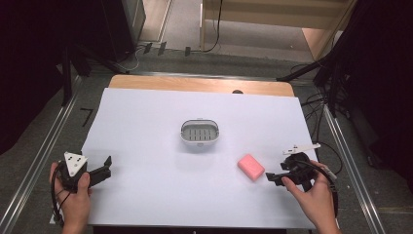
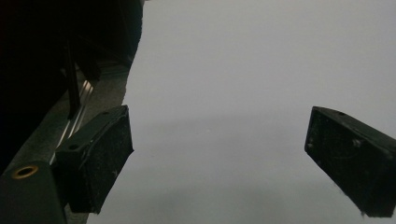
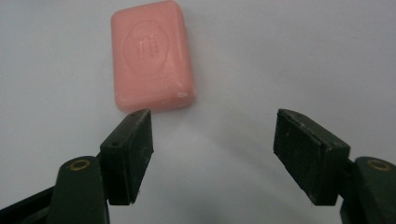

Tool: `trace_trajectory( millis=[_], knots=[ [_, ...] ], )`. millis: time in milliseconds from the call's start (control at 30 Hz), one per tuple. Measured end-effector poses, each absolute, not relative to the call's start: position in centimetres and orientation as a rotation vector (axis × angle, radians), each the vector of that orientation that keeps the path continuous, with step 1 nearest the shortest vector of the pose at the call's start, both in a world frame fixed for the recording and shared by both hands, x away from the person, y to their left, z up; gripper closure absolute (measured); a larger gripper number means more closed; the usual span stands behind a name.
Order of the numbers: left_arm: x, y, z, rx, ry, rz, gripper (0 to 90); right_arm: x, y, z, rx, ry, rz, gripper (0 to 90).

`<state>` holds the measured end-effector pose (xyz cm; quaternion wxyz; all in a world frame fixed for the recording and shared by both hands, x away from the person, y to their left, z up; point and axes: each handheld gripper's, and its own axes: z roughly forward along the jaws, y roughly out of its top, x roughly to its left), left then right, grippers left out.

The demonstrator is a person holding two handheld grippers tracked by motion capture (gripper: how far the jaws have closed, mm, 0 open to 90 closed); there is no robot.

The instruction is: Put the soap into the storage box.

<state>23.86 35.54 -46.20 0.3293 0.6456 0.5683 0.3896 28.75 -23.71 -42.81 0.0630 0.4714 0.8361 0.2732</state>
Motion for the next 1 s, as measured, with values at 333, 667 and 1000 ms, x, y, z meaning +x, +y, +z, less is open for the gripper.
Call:
trace_trajectory(
  millis=[333, 667, 1000],
  knots=[
    [24.0, 35.3, -46.2, 1.724, 1.489, 1.025, 8.4, 29.7, -20.5, -42.2, 1.396, 2.608, 0.743, 22.2],
    [24.1, 35.1, -46.3, 1.738, 1.487, 1.033, 8.4, 31.1, -18.8, -42.0, 1.445, 2.68, 0.64, 27.9],
    [24.3, 35.0, -46.4, 1.761, 1.494, 1.034, 8.4, 31.9, -17.1, -42.3, 1.471, 2.706, 0.541, 32.5]
  ],
)
